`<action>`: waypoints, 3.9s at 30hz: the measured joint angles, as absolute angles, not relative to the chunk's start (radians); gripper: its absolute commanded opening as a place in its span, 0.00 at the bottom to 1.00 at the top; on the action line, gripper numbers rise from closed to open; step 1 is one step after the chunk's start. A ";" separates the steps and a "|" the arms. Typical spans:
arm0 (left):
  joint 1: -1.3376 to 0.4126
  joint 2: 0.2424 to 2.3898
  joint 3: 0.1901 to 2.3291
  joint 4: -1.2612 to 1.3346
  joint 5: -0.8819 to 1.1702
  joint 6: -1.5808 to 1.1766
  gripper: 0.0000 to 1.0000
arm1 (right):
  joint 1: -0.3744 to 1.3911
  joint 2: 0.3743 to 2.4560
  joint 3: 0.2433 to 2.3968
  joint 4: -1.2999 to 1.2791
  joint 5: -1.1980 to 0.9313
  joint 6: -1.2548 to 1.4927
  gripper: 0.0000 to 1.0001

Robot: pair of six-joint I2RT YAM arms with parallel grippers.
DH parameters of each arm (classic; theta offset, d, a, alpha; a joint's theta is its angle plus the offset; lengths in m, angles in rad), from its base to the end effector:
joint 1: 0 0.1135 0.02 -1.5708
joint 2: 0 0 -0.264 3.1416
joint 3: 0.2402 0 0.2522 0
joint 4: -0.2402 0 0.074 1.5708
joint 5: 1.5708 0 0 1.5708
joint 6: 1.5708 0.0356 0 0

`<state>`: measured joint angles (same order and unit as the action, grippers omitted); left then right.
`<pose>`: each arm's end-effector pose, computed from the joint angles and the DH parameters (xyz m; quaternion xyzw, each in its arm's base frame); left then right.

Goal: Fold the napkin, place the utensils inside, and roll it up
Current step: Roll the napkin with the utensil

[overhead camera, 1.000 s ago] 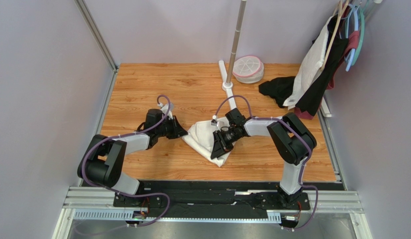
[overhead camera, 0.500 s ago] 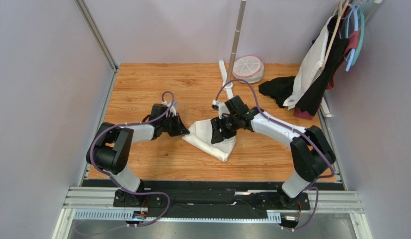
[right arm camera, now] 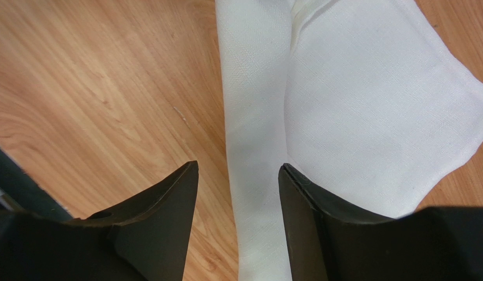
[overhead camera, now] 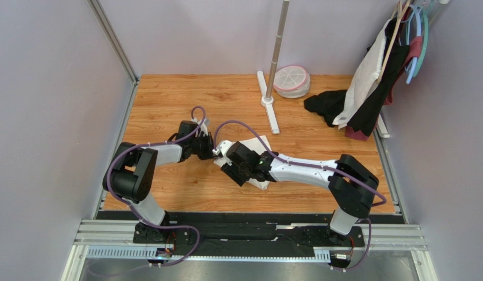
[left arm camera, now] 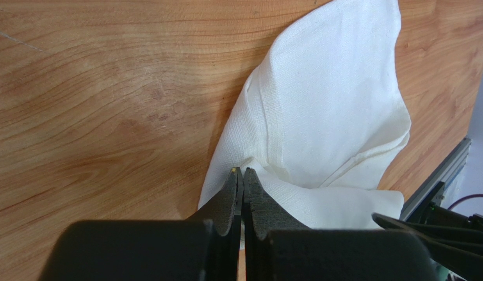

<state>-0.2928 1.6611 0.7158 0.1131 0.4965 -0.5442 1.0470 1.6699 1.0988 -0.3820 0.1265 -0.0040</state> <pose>0.2888 -0.1048 0.1351 -0.0253 0.9080 -0.3516 0.2266 0.1779 0.2991 0.2052 -0.4603 0.8321 0.0989 0.2930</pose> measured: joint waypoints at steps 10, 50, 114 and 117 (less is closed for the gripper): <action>-0.293 1.665 0.726 0.100 0.501 -0.536 0.17 | 1.064 1.781 1.080 -0.337 0.213 -0.056 0.46; -0.293 1.185 0.398 0.142 0.343 -0.586 0.68 | 0.716 1.963 1.126 -0.298 -0.807 0.073 0.26; -0.291 1.382 0.559 0.097 0.430 -0.626 0.64 | 1.075 1.786 1.015 -0.191 0.250 -0.026 0.53; -0.285 1.338 0.564 0.068 0.406 -0.618 0.66 | 1.021 1.786 1.016 -0.187 0.153 -0.023 0.49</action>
